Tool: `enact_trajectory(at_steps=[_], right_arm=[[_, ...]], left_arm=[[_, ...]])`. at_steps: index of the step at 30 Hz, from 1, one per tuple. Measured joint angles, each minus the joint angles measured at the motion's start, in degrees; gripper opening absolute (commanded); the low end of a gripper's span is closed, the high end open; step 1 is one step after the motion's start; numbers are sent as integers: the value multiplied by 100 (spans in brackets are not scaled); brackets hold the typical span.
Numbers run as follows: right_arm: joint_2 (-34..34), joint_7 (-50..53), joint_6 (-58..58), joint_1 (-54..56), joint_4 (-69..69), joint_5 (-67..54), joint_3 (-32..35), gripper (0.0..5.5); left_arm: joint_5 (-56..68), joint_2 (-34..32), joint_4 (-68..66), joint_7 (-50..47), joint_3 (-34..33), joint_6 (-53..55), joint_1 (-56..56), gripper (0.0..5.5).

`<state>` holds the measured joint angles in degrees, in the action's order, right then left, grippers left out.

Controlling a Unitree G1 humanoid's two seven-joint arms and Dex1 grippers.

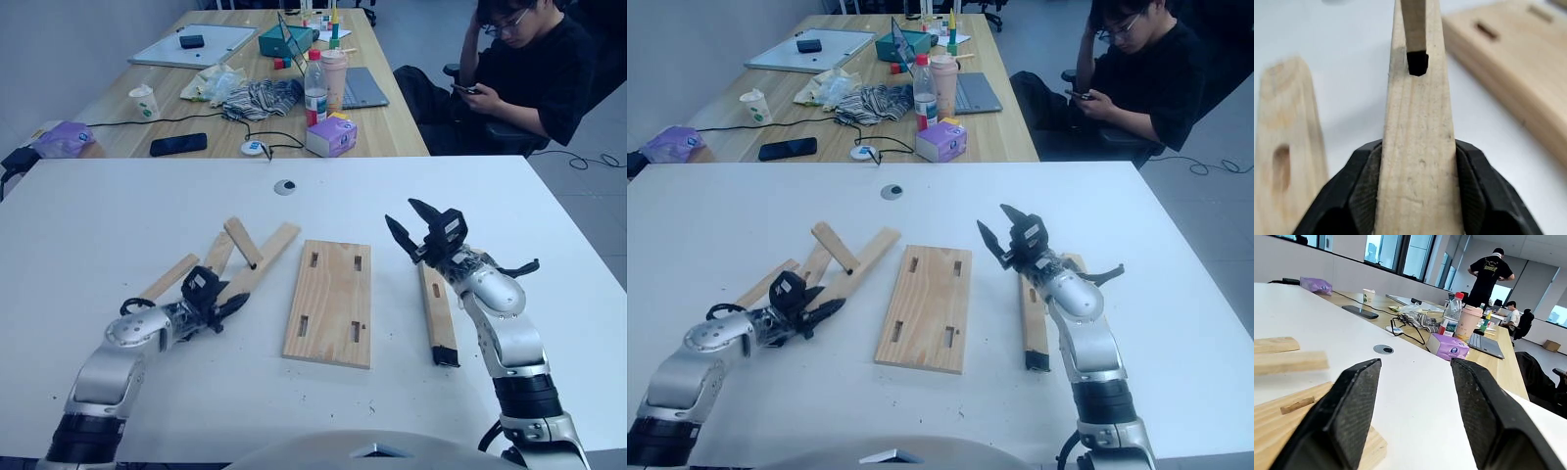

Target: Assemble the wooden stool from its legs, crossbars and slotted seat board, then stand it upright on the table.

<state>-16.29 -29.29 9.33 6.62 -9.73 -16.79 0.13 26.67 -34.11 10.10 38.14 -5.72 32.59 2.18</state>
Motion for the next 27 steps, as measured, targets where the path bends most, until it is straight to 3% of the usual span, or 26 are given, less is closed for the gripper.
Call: enact_trajectory(at_steps=[5,9,16,25,27], right_arm=[[21,-812,2125,110,-327,-3001,148,371],[227,-642,3198,932,-301,-4389,381,372],[205,92,4265,1418,-308,-6109,767,372],[220,701,4538,1537,-359,-6735,731,372],[224,745,4571,1538,-358,-6811,653,348]], left_arm=[[2664,355,271,337,-613,1279,-1362,200],[4386,559,499,720,-642,2226,-1708,200],[4667,711,613,578,-515,2468,-1487,200],[4709,718,822,508,-385,2464,-1283,200],[4686,718,855,518,-342,2457,-1230,200]])
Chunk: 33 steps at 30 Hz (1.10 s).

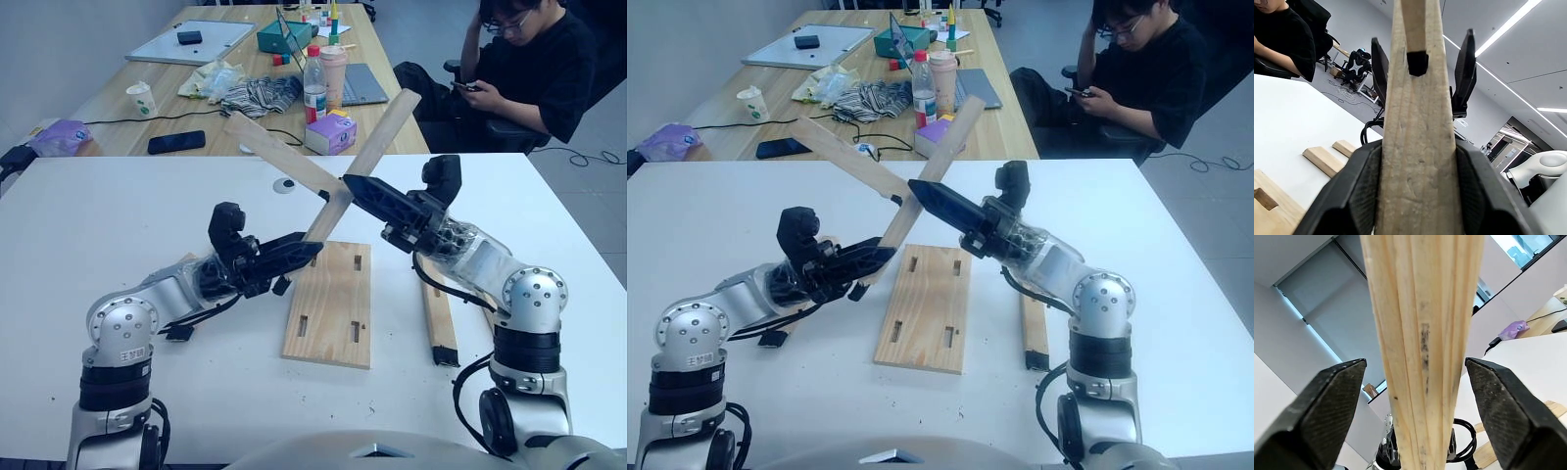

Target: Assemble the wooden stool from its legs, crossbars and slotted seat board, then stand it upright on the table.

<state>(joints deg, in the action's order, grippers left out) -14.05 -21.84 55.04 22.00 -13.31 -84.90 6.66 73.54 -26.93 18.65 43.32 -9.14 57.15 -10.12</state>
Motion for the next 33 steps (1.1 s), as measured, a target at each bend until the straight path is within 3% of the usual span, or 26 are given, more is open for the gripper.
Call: enact_trajectory(at_steps=[9,15,16,25,28,33], right_arm=[[0,224,17,-1,64,-239,-12,209],[-1,263,19,-1,100,-273,-17,209],[0,290,17,-1,106,-273,-18,209],[-79,49,-344,-3,207,666,19,208],[-345,-254,-685,87,207,1163,234,208],[-1161,-1449,-1348,-320,50,2401,203,208]], left_arm=[[-43,27,89,44,61,-46,69,200],[-55,27,81,38,70,-51,69,200],[-90,30,66,37,88,-81,66,237],[-851,-213,-280,183,232,-312,72,365],[-1023,-415,-307,393,230,-324,273,405],[-1458,-678,-492,793,232,-507,595,409]])
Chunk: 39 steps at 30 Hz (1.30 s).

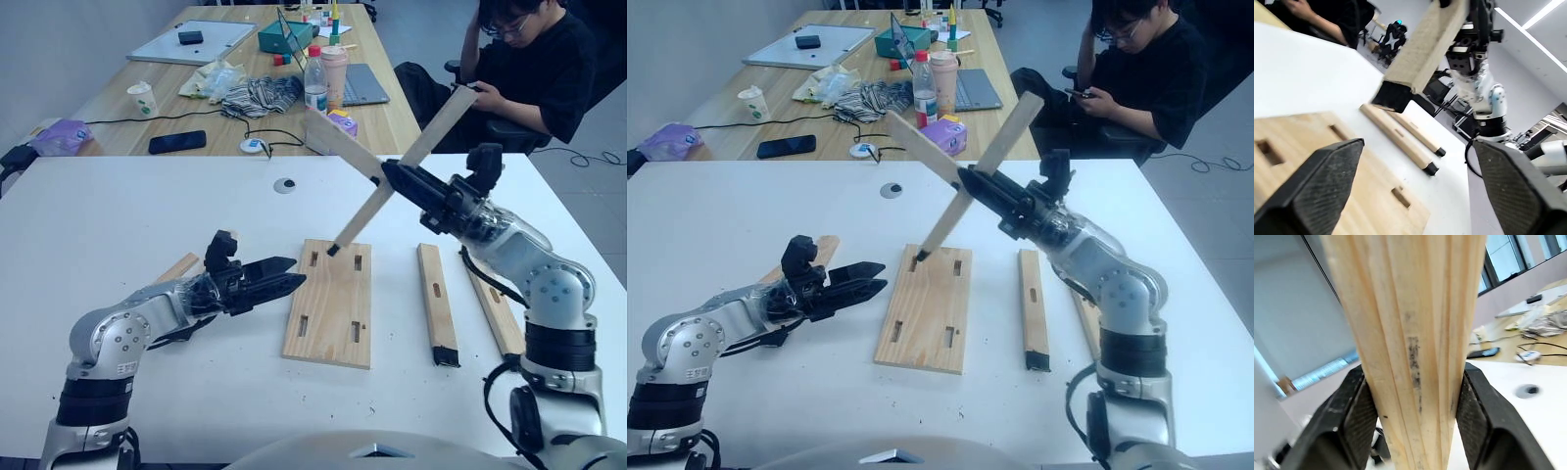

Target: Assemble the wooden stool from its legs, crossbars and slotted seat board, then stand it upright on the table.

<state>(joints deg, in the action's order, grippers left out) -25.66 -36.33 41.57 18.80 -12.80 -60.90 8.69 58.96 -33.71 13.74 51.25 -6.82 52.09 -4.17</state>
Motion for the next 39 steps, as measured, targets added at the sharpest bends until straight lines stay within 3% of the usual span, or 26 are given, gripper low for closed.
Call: enact_trajectory(at_steps=[5,14,26,33,39], right_arm=[[-277,-884,-214,-1033,-573,483,-118,208],[-655,-1469,-371,-1659,-835,1137,-440,208],[-412,-1436,-613,-1841,-956,1200,-850,207],[-483,-2092,-1525,-1733,-648,1880,-1247,206],[-1144,-2796,-2010,-1400,-13,2111,-1274,206]], left_arm=[[-601,-97,-322,229,90,-368,97,409],[-1046,-121,-438,357,212,-510,149,409],[-1232,-80,-474,433,270,-587,130,409],[-1259,0,-522,432,269,-589,129,409],[-1278,36,-568,432,269,-602,129,409]])
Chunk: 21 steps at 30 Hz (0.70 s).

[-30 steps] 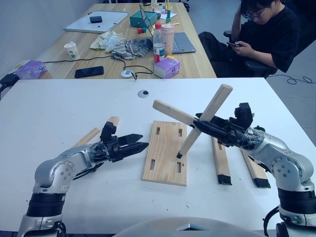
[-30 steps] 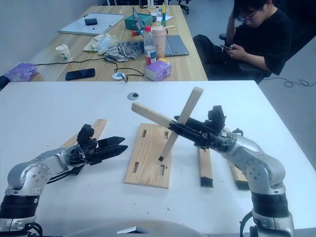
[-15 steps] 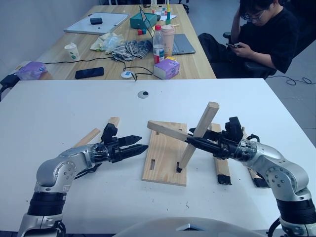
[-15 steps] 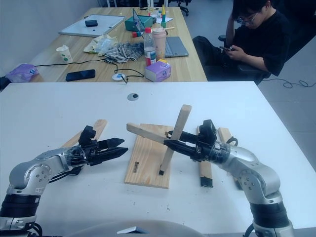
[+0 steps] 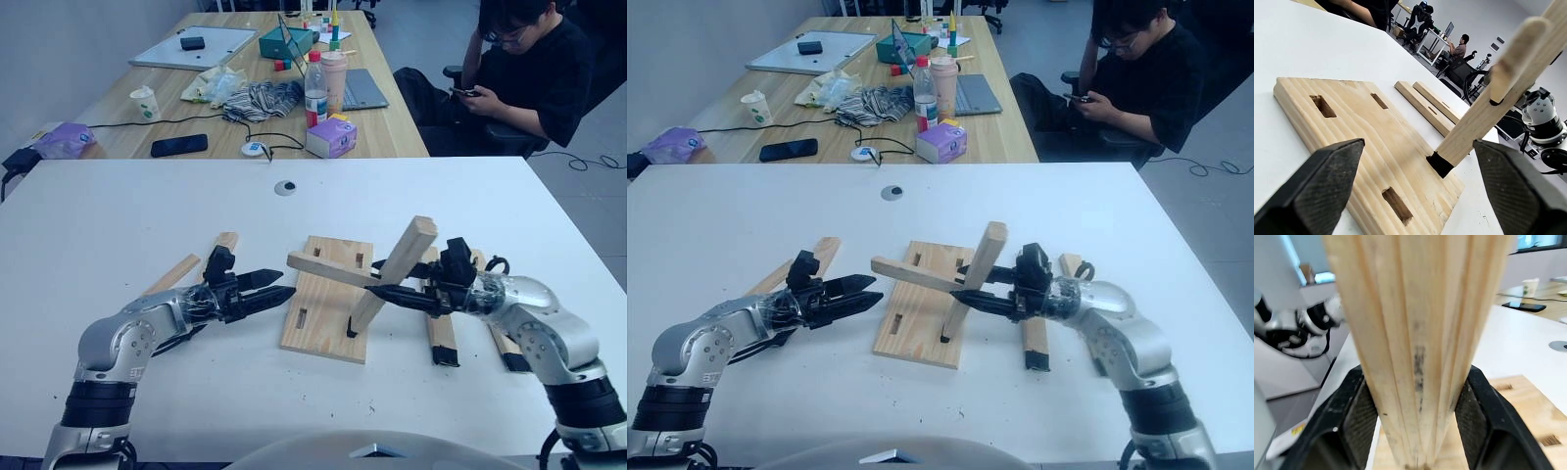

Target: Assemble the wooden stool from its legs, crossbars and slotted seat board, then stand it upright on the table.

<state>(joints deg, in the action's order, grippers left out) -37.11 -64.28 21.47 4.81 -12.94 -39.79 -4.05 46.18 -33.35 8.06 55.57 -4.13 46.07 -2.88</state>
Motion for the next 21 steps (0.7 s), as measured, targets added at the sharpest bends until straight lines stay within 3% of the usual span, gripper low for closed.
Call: enact_trajectory(at_steps=[9,16,21], right_arm=[[0,-16,-907,-210,-155,205,-312,206],[-254,845,-961,-606,-1040,1231,-874,205],[-265,1240,-967,-730,-1203,1316,-1010,205]], left_arm=[[2,10,2,0,0,-7,60,409],[-14,52,9,-37,-2,-20,177,409],[-378,-46,-248,7,0,-277,364,409]])
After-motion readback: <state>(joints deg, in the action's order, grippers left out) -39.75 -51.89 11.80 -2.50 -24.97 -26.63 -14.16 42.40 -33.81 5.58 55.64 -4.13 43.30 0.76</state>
